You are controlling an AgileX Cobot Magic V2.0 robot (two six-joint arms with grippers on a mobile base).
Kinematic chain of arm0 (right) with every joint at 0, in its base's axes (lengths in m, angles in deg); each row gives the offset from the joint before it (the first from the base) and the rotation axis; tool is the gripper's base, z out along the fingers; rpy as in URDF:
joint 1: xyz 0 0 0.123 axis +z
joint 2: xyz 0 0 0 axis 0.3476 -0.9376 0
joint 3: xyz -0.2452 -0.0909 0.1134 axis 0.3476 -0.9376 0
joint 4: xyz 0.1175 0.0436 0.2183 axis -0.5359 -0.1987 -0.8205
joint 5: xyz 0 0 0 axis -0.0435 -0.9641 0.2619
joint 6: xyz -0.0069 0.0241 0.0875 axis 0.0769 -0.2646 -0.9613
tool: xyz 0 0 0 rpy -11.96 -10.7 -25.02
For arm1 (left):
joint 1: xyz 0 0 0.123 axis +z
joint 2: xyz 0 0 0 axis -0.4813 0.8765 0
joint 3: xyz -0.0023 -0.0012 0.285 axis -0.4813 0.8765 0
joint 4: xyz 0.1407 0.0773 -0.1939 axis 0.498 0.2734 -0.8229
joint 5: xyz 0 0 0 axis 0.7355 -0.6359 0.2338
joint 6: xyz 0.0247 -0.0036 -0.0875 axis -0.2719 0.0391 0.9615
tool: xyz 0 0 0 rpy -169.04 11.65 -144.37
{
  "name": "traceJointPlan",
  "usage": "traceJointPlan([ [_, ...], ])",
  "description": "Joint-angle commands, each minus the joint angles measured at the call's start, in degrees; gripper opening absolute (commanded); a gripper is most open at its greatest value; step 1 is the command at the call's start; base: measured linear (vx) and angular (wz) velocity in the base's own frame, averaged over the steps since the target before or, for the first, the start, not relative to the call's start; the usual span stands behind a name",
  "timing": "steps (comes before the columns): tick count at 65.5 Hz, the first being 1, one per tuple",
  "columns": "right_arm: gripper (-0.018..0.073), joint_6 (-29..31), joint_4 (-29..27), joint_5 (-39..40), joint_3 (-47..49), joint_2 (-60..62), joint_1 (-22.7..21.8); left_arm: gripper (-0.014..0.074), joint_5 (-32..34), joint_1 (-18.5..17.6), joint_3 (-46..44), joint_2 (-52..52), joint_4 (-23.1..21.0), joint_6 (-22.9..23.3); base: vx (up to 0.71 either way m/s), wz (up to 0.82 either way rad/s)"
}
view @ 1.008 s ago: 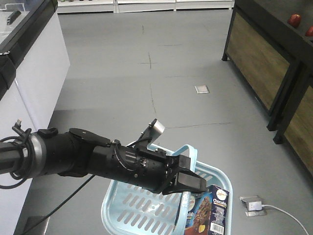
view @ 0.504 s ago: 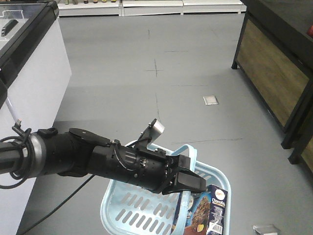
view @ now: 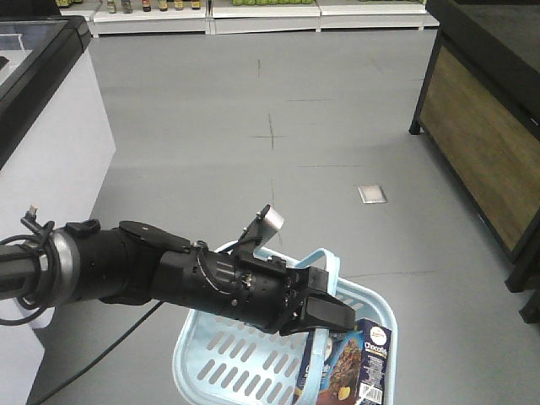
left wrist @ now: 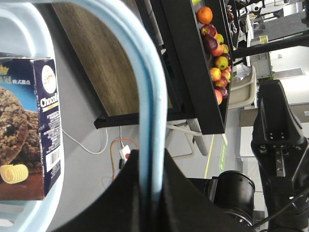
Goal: Left arm holds basket, right arm returns cookies
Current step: 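Hold the basket with the left gripper while driving toward the drink shelves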
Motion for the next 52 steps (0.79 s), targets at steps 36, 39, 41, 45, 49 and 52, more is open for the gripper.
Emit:
traceJointPlan([
  [36,-0.0008,0.48,0.16,4.52,-0.15,0.67,-0.36,-0.0008,-3.48,0.01,-1.28,-3.00,-6.02,-0.47,0.39,0.01],
  [39,-0.0008,0.48,0.16,4.52,-0.15,0.67,-0.36,-0.0008,-3.48,0.01,-1.28,-3.00,-6.02,-0.47,0.41,0.04],
  [41,-0.0008,0.48,0.16,4.52,-0.15,0.67,-0.36,-0.0008,-3.48,0.01,-1.28,-3.00,-6.02,-0.47,0.41,0.05],
  [45,-0.0008,0.48,0.16,4.52,-0.15,0.67,-0.36,-0.0008,-3.48,0.01,-1.28,-3.00,-6.02,-0.47,0.41,0.06],
  [49,-0.0008,0.48,0.16,4.52,-0.15,0.67,-0.36,-0.0008,-3.48,0.01,-1.28,-3.00,-6.02,-0.47,0.40,0.08],
  [52,-0.0008,0.48,0.16,4.52,-0.15,0.67,-0.36,-0.0008,-3.49,0.01,-1.28,-3.00,-6.07,-0.47,0.39,0.09],
])
